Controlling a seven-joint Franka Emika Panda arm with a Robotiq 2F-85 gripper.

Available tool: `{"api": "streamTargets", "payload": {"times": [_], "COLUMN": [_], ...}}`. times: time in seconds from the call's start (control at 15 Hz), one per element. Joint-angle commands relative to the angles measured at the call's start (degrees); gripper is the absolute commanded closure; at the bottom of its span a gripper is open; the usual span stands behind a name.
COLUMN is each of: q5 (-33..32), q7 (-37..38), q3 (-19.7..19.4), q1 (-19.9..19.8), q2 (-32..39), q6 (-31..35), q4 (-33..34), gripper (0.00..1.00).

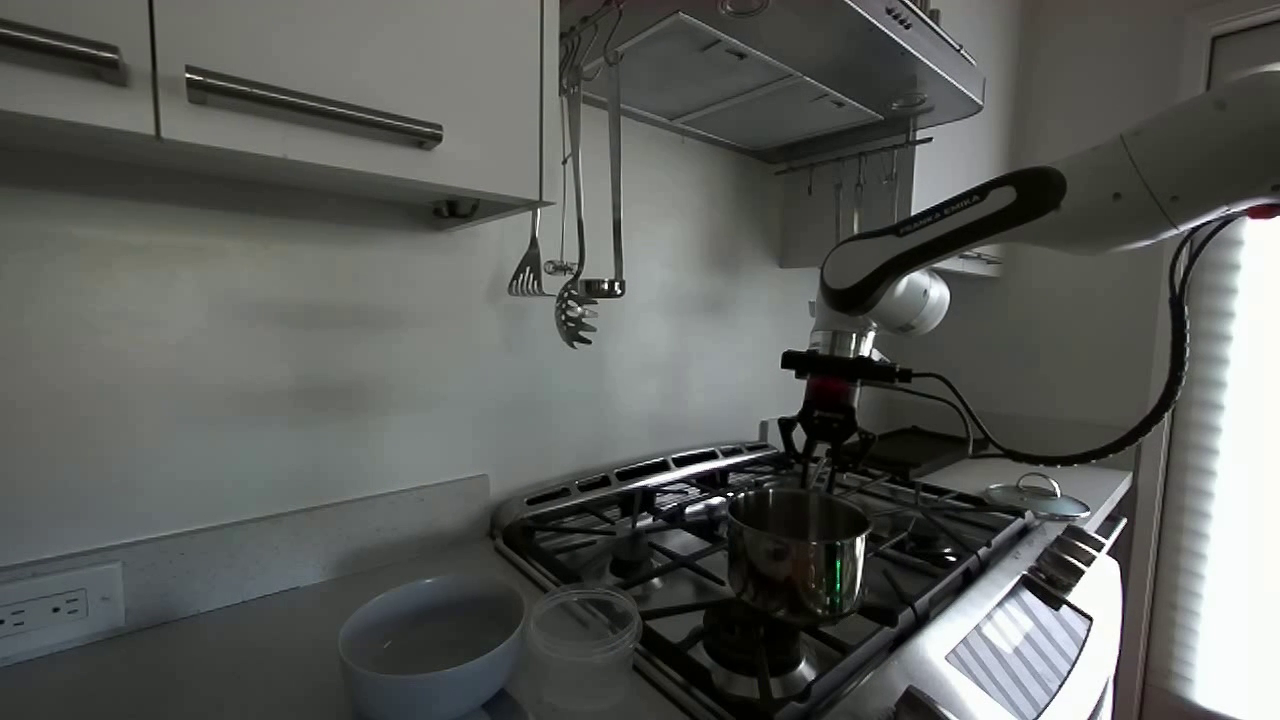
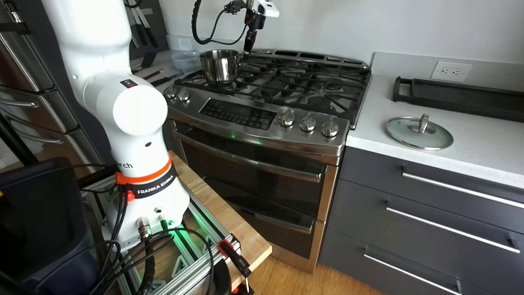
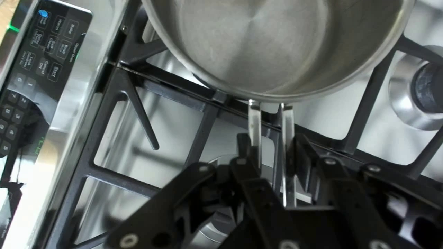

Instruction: Slide the silver pot to the left side of the job of the stove

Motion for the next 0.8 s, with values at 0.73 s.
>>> {"api": "streamTargets", "payload": {"times": [0.73], "q5": [-9.1], "q7": [-2.5], "q3": [-0.3], "q1": [-0.1], "q2": [-7.5], "q6": [-8.6], "q4": [5.0], "gripper": [0.00]}}
